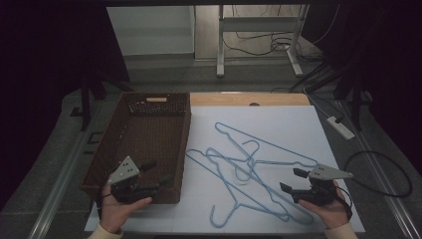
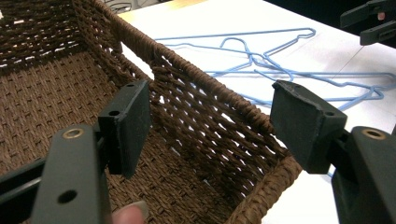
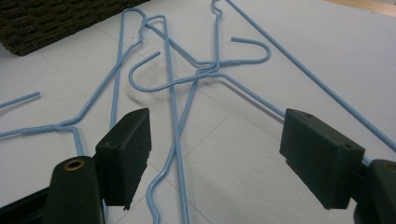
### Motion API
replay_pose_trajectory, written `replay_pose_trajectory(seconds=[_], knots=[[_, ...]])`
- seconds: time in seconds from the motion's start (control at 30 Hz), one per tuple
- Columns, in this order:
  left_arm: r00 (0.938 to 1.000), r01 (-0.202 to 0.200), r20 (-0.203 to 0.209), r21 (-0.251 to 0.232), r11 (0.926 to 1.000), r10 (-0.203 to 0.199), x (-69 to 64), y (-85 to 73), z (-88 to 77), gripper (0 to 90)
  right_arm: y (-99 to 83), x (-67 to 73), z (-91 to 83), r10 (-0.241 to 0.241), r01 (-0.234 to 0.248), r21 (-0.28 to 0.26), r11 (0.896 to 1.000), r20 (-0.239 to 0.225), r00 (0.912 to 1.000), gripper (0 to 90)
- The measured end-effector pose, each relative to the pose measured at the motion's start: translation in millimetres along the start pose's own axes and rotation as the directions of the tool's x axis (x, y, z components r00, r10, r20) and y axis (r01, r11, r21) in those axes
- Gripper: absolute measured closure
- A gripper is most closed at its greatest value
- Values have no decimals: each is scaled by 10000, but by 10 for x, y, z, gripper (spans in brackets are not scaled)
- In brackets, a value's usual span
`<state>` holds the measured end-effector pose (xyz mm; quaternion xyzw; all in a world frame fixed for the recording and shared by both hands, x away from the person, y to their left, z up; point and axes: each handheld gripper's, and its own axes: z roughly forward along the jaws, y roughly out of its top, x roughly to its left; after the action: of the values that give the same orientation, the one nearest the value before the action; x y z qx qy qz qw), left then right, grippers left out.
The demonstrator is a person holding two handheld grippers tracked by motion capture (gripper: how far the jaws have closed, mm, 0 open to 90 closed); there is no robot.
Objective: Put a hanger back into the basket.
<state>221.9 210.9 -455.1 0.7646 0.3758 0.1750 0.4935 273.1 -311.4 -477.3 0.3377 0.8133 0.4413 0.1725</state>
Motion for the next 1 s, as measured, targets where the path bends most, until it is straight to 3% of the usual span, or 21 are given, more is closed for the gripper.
replay_pose_trajectory(seconds=[0.5, 0.7, 0.87, 0.93, 1.0], knots=[[10000, -34, 47, 51, 10000, 33, 6, 3, 6, 308, 47, -48, 18, -116, 113, 189, 9998, 136, 9998, 269], [9999, -55, 106, 72, 10000, 54, 11, 9, 15, 308, 170, -124, 79, -428, 419, 779, 9961, 105, 9990, 261], [9999, -60, 117, 73, 10000, 60, 15, 8, 10, 308, 390, -219, 222, -1115, 1186, 1676, 9787, -514, 9924, 287], [9999, -53, 123, 75, 10000, 52, 17, 7, 11, 308, 491, -246, 296, -1434, 1610, 2063, 9652, -975, 9848, 313], [9999, -51, 135, 77, 10000, 50, 18, 8, 12, 308, 583, -267, 376, -1749, 1989, 2472, 9483, -1157, 9778, 313]])
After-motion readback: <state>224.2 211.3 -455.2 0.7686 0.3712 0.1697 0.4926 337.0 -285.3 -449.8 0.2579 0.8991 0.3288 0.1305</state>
